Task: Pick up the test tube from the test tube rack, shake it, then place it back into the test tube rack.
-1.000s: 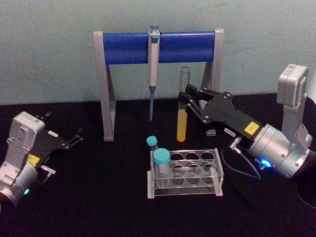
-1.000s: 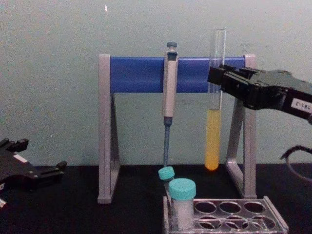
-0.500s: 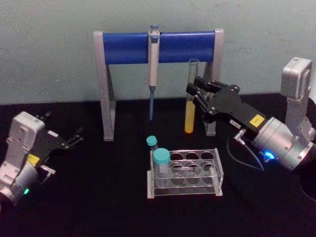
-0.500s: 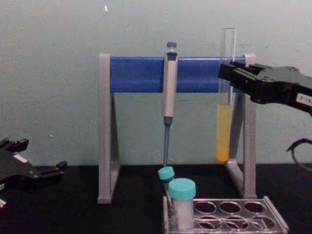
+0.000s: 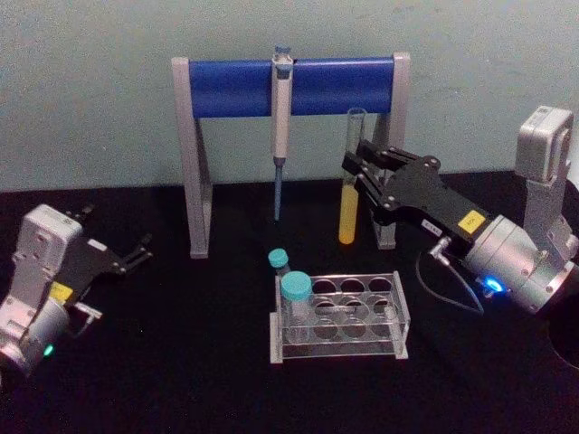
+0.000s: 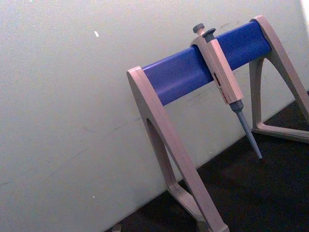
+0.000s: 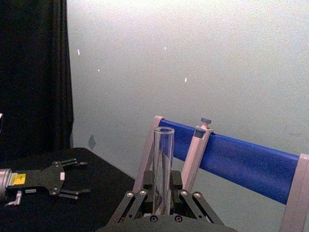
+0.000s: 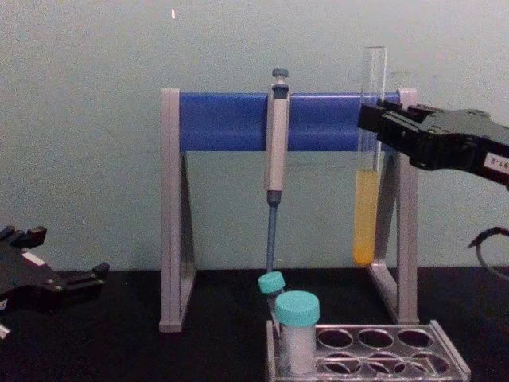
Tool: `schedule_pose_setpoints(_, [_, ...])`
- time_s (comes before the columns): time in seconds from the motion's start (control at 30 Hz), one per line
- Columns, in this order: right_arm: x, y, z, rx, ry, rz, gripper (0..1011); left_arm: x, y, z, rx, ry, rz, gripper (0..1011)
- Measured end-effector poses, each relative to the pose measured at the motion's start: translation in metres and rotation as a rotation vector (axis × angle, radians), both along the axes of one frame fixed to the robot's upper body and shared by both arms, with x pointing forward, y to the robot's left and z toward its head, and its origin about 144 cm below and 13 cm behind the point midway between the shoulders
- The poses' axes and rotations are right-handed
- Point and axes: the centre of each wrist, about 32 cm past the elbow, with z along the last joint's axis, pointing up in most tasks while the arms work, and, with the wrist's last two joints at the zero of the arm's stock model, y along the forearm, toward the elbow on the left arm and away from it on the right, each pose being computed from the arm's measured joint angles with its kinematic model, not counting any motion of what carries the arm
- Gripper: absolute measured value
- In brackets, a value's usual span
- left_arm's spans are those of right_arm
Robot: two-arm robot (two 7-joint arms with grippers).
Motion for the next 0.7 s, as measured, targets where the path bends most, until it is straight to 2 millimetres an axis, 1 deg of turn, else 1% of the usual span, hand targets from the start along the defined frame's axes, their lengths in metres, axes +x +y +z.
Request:
schedule_pose_setpoints(0.37, [-0.002, 0.001, -0.001, 0.004, 0.003, 0.006, 226, 0.0, 0.0, 0.0, 0.0, 0.0, 0.0, 1001])
schedule_pose_setpoints(0.53, [-0.007, 0.001, -0.001, 0.012, 0.012, 0.024, 226, 0.0, 0.0, 0.0, 0.0, 0.0, 0.0, 1001])
schedule_pose_setpoints(0.7, [-0.016, 0.002, -0.002, 0.017, 0.029, 0.051, 226, 0.0, 0.0, 0.0, 0.0, 0.0, 0.0, 1001])
